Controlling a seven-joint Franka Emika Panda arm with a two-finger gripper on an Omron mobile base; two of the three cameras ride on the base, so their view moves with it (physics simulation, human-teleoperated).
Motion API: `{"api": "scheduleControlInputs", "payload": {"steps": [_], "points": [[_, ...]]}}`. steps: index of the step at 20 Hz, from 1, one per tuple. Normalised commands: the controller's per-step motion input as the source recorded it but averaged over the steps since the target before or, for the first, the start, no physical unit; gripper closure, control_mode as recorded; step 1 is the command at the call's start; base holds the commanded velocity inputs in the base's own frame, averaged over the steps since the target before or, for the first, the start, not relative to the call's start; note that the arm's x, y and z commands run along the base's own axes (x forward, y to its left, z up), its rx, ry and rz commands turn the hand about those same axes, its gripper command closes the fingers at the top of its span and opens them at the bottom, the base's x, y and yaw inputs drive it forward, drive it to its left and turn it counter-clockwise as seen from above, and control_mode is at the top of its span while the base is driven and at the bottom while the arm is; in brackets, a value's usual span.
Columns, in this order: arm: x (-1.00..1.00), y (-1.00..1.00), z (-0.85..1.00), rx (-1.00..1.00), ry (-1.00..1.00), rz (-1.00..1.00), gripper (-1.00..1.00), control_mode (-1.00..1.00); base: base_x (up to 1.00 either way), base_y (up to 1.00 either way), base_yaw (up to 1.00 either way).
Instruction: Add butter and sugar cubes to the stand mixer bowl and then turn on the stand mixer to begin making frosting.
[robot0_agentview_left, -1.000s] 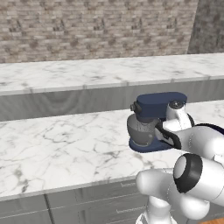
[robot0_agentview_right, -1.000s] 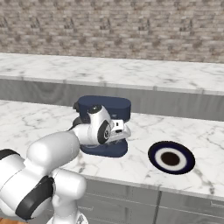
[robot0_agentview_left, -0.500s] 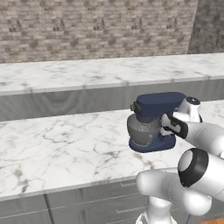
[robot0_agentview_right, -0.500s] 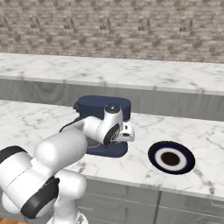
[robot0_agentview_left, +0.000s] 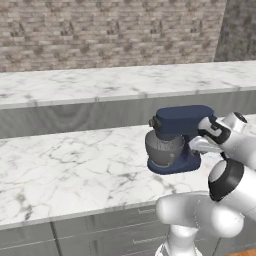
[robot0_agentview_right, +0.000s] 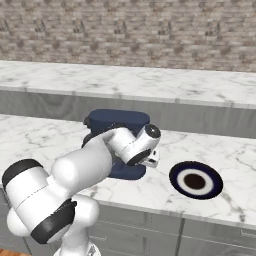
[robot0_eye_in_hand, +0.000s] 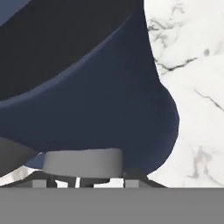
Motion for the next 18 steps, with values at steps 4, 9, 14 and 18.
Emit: {"api": "scheduleControlInputs", "payload": {"steps": [4, 9, 14, 18], "points": [[0.0, -0.2, 0.0, 0.3, 0.03, -0.05, 1.0, -1.0, 0.0, 0.0, 0.0], [0.0, -0.17, -0.05, 0.27, 0.06, -0.05, 1.0, -1.0, 0.0, 0.0, 0.0], [-0.04, -0.15, -0.14, 0.26, 0.04, -0.05, 1.0, -1.0, 0.0, 0.0, 0.0], [-0.13, -0.13, -0.18, 0.26, 0.04, -0.05, 1.0, -1.0, 0.0, 0.0, 0.0]]}}
